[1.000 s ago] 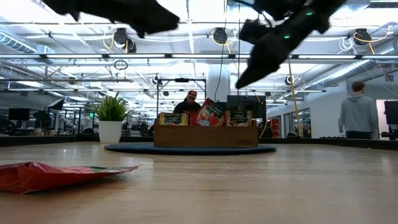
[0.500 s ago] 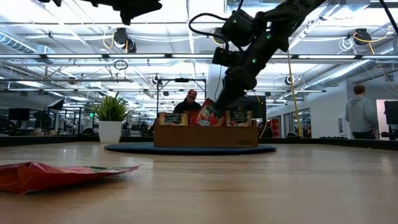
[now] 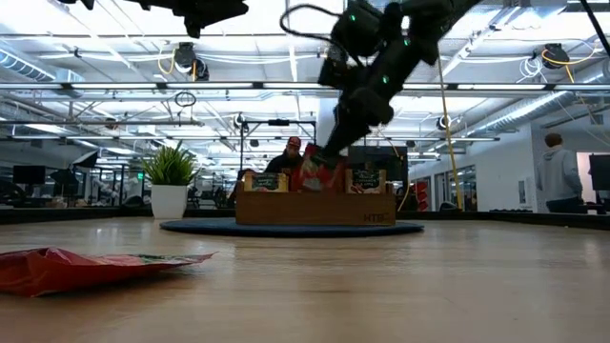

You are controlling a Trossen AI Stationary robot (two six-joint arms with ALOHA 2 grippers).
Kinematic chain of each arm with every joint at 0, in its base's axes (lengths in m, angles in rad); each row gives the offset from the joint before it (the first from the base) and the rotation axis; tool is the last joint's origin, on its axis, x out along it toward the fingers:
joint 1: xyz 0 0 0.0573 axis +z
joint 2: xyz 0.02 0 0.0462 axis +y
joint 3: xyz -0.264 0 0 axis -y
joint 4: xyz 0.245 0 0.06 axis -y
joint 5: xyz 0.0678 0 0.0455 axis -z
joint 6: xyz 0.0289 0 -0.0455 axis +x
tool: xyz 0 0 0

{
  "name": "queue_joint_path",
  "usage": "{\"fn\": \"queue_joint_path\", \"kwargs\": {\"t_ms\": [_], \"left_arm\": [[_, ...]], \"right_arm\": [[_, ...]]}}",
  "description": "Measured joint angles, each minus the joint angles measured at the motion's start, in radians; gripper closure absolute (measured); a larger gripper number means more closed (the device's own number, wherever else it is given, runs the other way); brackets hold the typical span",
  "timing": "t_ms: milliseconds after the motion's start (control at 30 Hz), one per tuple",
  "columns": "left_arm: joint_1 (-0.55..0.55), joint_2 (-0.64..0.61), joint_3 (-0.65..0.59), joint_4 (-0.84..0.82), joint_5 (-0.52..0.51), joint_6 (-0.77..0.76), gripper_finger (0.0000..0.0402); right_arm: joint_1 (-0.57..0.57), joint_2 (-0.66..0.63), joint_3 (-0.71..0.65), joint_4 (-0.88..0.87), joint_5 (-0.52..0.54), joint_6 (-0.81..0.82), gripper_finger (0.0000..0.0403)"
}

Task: Pick & Place Tea
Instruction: Put the red tea bag into the middle section of the wooden organizer

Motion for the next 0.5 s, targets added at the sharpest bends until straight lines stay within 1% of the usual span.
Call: {"fn": "queue_joint_path", "kwargs": {"t_ms": [133, 300, 433, 500], "left_arm": [[0.000, 0.000, 0.000, 0.000, 0.000, 0.000, 0.0238], [0.000, 0.000, 0.000, 0.001, 0.000, 0.000, 0.0238], [0.000, 0.000, 0.000, 0.001, 0.000, 0.000, 0.0238], [0.000, 0.000, 0.000, 0.002, 0.000, 0.000, 0.0238]], "right_arm": [[0.021, 0.010, 0.133, -0.167, 0.065, -0.016, 0.0402], [0.025, 0.101, 0.307, -0.351, 0.070, -0.028, 0.0403], [0.025, 0.197, 0.357, -0.435, 0.087, -0.055, 0.0403], [0.031, 0.235, 0.362, -0.441, 0.153, -0.077, 0.0403]]}}
